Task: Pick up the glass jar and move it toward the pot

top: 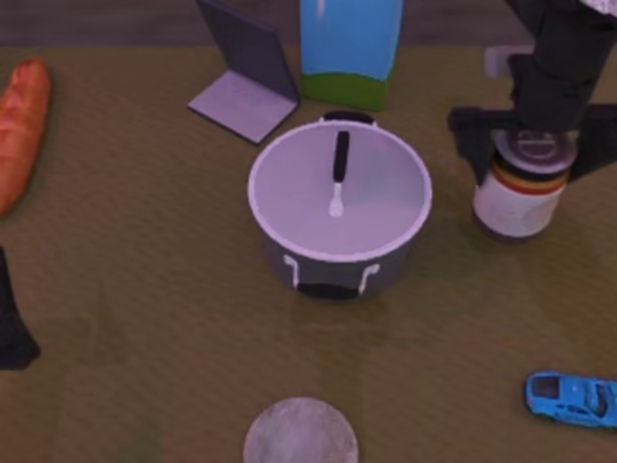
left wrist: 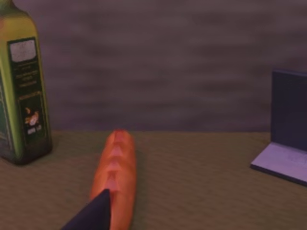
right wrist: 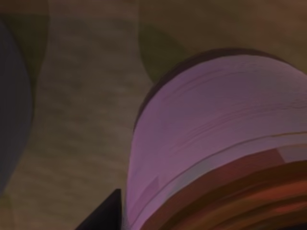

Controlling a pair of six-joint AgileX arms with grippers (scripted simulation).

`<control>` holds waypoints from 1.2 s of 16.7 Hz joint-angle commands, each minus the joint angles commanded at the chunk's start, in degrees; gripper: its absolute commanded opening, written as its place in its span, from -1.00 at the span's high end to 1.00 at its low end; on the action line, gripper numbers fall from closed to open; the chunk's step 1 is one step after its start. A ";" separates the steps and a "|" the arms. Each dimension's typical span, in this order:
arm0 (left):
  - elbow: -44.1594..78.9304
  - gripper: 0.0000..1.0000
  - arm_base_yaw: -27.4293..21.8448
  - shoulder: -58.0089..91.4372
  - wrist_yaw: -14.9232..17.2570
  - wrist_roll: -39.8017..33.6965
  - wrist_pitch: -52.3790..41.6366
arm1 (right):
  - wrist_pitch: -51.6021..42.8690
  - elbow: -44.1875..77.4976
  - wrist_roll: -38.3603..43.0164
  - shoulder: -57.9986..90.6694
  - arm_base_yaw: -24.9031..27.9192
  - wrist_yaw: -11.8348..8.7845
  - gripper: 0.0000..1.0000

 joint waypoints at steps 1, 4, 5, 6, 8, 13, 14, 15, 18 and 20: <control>0.00 -1.00 0.00 0.00 0.00 0.00 0.00 | 0.21 -0.20 0.00 0.03 0.01 0.00 1.00; 0.00 -1.00 0.00 0.00 0.00 0.00 0.00 | 4.14 -3.35 0.20 0.52 0.00 0.03 1.00; 0.00 -1.00 0.00 0.00 0.00 0.00 0.00 | 6.08 -4.83 0.21 0.80 0.08 0.05 1.00; 0.00 -1.00 0.00 0.00 0.00 0.00 0.00 | 7.92 -6.32 0.17 1.14 0.22 0.07 1.00; 0.00 -1.00 0.00 0.00 0.00 0.00 0.00 | 10.22 -8.48 0.13 1.76 0.41 0.07 1.00; 0.00 -1.00 0.00 0.00 0.00 0.00 0.00 | 10.48 -8.74 0.13 1.86 0.44 0.06 0.85; 0.00 -1.00 0.00 0.00 0.00 0.00 0.00 | 10.48 -8.74 0.13 1.86 0.44 0.06 0.70; 0.00 -1.00 0.00 0.00 0.00 0.00 0.00 | 10.48 -8.74 0.13 1.86 0.44 0.06 0.55; 0.00 -1.00 0.00 0.00 0.00 0.00 0.00 | 10.48 -8.74 0.13 1.86 0.44 0.06 0.10; 0.00 -1.00 0.00 0.00 0.00 0.00 0.00 | 10.48 -8.74 0.13 1.86 0.44 0.06 -0.21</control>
